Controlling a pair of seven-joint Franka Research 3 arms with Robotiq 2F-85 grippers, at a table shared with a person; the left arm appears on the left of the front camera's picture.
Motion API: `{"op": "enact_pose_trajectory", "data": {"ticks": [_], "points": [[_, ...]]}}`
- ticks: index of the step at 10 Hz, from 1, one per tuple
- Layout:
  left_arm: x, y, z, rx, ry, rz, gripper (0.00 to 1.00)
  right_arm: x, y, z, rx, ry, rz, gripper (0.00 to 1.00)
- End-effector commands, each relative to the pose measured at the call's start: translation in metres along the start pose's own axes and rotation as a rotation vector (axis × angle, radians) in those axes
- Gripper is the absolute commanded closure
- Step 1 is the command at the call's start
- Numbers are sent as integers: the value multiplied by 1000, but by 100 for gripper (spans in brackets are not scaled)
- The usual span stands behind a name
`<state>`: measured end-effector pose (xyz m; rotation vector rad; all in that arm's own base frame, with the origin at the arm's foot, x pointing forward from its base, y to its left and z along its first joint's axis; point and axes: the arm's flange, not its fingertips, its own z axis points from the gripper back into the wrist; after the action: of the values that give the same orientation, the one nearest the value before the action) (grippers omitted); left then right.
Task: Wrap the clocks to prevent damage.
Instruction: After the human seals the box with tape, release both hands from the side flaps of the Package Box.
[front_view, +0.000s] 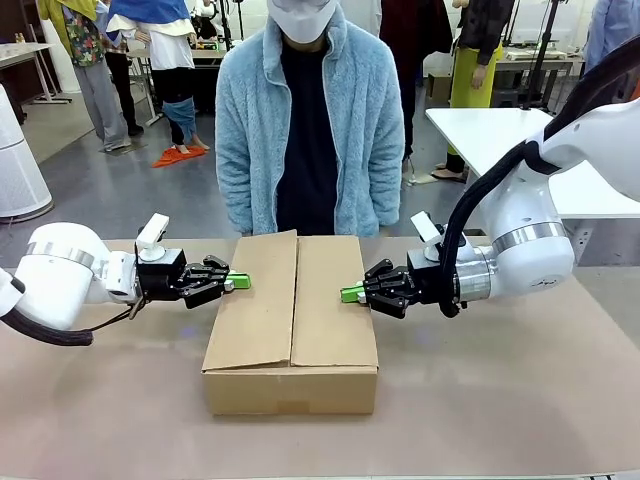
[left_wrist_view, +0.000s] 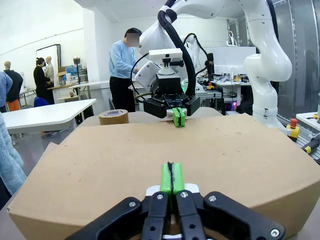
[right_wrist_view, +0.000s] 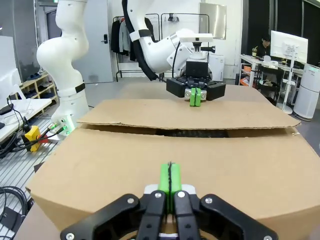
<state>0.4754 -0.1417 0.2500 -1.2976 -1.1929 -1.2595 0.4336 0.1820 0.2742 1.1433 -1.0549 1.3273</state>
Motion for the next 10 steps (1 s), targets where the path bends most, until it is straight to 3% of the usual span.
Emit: {"op": "enact_pose_trajectory", "data": {"ticks": [1, 10], "points": [[-1, -1, -1, 2, 5, -2, 100, -2, 0, -1, -3, 8, -2, 99], [-1, -1, -1, 2, 5, -2, 100, -2, 0, -1, -3, 8, -2, 99]]}}
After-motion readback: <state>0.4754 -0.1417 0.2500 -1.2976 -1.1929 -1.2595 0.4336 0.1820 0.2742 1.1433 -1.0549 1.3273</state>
